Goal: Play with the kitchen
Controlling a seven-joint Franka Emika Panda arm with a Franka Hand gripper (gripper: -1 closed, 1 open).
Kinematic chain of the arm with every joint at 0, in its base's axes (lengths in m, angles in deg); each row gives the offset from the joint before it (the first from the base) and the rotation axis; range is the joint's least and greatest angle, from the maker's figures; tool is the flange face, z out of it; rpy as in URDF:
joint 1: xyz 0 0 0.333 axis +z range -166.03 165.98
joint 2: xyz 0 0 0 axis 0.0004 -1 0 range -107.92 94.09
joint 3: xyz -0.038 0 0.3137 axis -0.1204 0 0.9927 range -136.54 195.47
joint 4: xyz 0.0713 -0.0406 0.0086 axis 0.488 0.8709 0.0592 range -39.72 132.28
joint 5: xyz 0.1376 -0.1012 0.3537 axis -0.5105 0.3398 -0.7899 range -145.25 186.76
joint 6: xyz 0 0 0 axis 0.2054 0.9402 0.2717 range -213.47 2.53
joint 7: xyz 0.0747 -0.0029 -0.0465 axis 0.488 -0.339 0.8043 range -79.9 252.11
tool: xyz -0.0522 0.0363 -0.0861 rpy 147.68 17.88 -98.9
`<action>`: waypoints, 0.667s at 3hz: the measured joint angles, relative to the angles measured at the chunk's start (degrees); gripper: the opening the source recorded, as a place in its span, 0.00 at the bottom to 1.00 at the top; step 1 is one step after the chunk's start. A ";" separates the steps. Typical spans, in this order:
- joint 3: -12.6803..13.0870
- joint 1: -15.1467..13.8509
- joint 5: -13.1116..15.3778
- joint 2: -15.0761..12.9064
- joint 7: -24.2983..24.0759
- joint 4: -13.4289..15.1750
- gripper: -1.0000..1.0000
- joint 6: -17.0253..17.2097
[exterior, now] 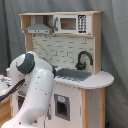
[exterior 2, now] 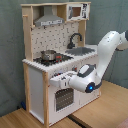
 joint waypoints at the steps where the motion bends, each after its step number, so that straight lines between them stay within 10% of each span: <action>1: 0.00 0.04 0.02 -0.07 5.77 -0.09 0.00 0.00; 2: 0.01 0.02 0.06 -0.15 7.83 -0.22 0.00 0.11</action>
